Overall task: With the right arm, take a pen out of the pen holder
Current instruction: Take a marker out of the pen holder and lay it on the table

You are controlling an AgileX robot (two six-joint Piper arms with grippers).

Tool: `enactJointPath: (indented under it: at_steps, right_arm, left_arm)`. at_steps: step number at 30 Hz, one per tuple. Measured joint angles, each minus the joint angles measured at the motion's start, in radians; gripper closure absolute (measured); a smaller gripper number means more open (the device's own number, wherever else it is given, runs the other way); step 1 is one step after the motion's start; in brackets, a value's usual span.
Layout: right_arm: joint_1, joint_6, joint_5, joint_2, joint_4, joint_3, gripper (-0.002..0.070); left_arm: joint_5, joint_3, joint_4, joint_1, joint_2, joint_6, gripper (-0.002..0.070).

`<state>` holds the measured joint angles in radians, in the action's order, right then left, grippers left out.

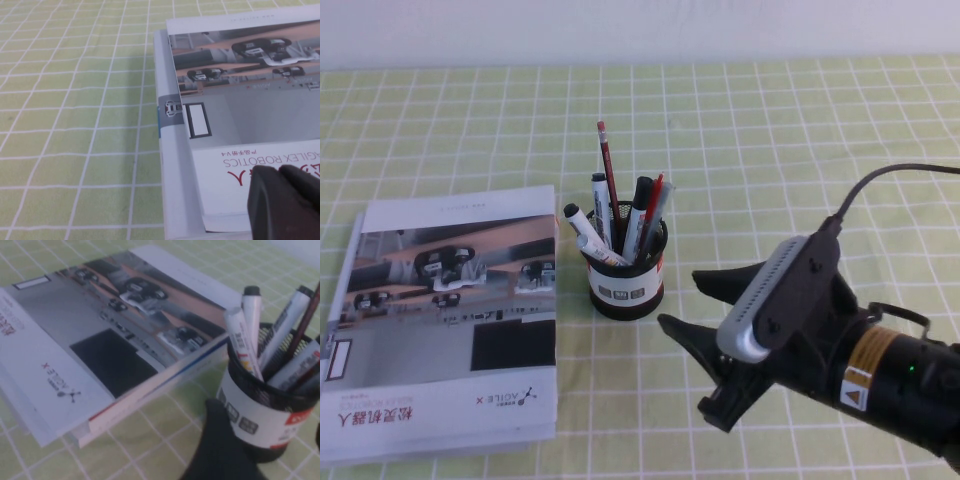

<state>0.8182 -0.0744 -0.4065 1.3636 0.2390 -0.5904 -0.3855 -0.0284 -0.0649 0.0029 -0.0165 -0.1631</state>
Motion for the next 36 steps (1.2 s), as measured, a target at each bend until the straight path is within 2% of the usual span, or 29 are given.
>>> enactJointPath:
  at_steps: [5, 17, 36]
  right_arm:
    - [0.001, -0.002, -0.135, 0.118, 0.016, -0.041, 0.0318]
    - [0.001, 0.043, -0.147, 0.294, 0.023, -0.224, 0.0316]
    - [0.001, 0.094, 0.086, 0.466, -0.031, -0.475, 0.0317]
  left_arm:
    - [0.000, 0.000, 0.000, 0.000, 0.000, 0.000, 0.0680]
    - [0.000, 0.000, 0.000, 0.000, 0.000, 0.000, 0.0680]
    - [0.000, 0.000, 0.000, 0.000, 0.000, 0.000, 0.0680]
